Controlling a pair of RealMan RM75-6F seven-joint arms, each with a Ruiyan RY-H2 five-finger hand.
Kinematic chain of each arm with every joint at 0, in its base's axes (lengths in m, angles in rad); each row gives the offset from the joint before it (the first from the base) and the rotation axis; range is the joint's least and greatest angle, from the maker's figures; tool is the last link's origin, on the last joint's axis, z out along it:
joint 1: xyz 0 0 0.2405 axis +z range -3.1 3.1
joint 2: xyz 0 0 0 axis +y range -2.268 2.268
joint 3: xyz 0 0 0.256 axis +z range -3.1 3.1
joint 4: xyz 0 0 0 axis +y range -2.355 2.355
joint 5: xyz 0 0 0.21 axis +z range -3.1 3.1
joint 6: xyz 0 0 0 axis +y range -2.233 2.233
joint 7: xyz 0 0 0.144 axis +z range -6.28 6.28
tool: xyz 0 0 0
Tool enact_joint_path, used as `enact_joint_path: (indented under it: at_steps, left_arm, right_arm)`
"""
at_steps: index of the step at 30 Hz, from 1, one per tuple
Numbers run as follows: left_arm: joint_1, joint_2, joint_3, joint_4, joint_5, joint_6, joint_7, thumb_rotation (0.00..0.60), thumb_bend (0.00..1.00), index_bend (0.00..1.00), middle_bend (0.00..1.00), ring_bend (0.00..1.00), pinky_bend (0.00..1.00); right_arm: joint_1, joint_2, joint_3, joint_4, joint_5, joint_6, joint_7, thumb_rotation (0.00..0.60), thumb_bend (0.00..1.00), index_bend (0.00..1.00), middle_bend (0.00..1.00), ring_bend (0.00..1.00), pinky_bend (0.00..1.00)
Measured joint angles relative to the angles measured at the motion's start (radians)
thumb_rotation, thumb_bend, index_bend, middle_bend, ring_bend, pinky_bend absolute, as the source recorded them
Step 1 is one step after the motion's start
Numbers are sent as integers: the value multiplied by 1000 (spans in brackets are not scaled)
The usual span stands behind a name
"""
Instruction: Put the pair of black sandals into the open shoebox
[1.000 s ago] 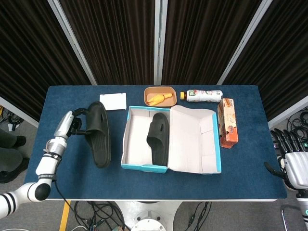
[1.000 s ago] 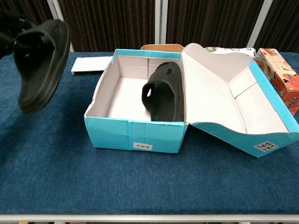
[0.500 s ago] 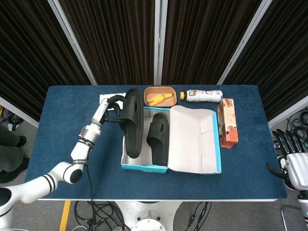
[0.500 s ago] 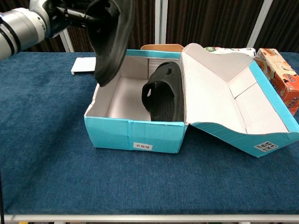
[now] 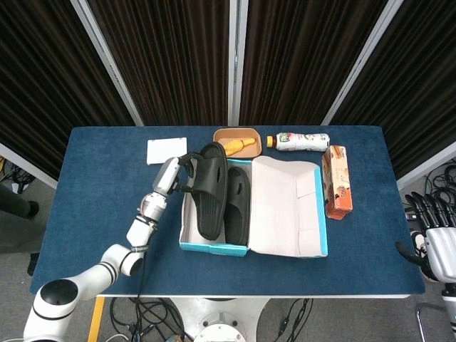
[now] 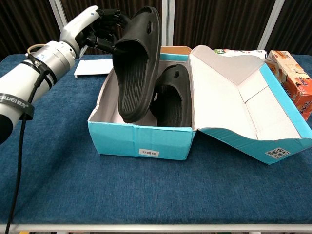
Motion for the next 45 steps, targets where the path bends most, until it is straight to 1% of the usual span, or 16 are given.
enact_joint_path:
  at_steps: [4, 6, 8, 9, 12, 15, 18, 24, 34, 36, 37, 40, 42, 45]
  left_arm:
    - [-10, -20, 4, 18, -13, -17, -26, 600, 0, 555, 560, 589, 495]
    - [-13, -27, 6, 27, -20, -27, -32, 600, 0, 556, 560, 523, 447]
    - [-12, -32, 15, 32, -22, -34, -37, 600, 0, 556, 560, 424, 379]
    - [-11, -33, 20, 32, -23, -38, -40, 600, 0, 556, 560, 357, 318]
    - [-7, -37, 32, 33, -26, -51, -37, 600, 0, 555, 560, 279, 201]
    - [-3, -37, 43, 33, -31, -70, -23, 600, 0, 552, 560, 246, 154]
    - [-3, -34, 46, 29, -40, -94, -12, 600, 0, 549, 560, 224, 127]
    - [-5, -27, 45, 11, -70, -154, 42, 600, 0, 541, 559, 212, 114]
    - [-11, -4, 37, -51, -123, -222, 220, 600, 0, 513, 539, 212, 114]
    - [-11, 0, 35, -62, -132, -228, 259, 600, 0, 486, 508, 204, 114]
    - [-11, 3, 34, -70, -137, -231, 286, 600, 0, 455, 471, 186, 114]
    - [-10, 15, 33, -105, -148, -238, 347, 600, 0, 322, 343, 115, 115]
    - [-10, 25, 36, -125, -151, -247, 377, 600, 0, 212, 238, 56, 114]
    - [-10, 44, 41, -154, -160, -267, 427, 600, 0, 126, 129, 6, 112]
  right_arm:
    - [-1, 0, 0, -2, 0, -1, -2, 600, 118, 0, 67, 0, 0]
    - [-3, 2, 0, -3, 1, 2, -3, 600, 118, 0, 67, 0, 0]
    - [-5, 3, 0, -4, 3, 5, -4, 600, 118, 0, 67, 0, 0]
    - [-6, 4, 0, -5, 3, 6, -4, 600, 117, 0, 67, 0, 0]
    - [-6, 4, 0, -5, 3, 5, -4, 600, 118, 0, 67, 0, 0]
    - [-7, 3, 0, -4, 3, 5, -3, 600, 118, 0, 67, 0, 0]
    - [-7, 3, 1, -4, 3, 5, -3, 600, 118, 0, 67, 0, 0]
    - [-6, 4, 2, -6, 3, 4, -6, 600, 118, 0, 67, 0, 0]
    - [-7, 7, 3, -10, 6, 2, -9, 600, 117, 0, 67, 0, 0]
    - [-7, 6, 3, -10, 6, 1, -8, 600, 118, 0, 67, 0, 0]
    - [-7, 6, 3, -9, 6, 1, -7, 600, 118, 0, 67, 0, 0]
    - [-6, 5, 3, -8, 5, -1, -7, 600, 118, 0, 67, 0, 0]
    - [-6, 5, 3, -7, 4, -1, -5, 600, 118, 0, 67, 0, 0]
    - [-5, 5, 3, -5, 4, -1, -1, 600, 118, 0, 67, 0, 0]
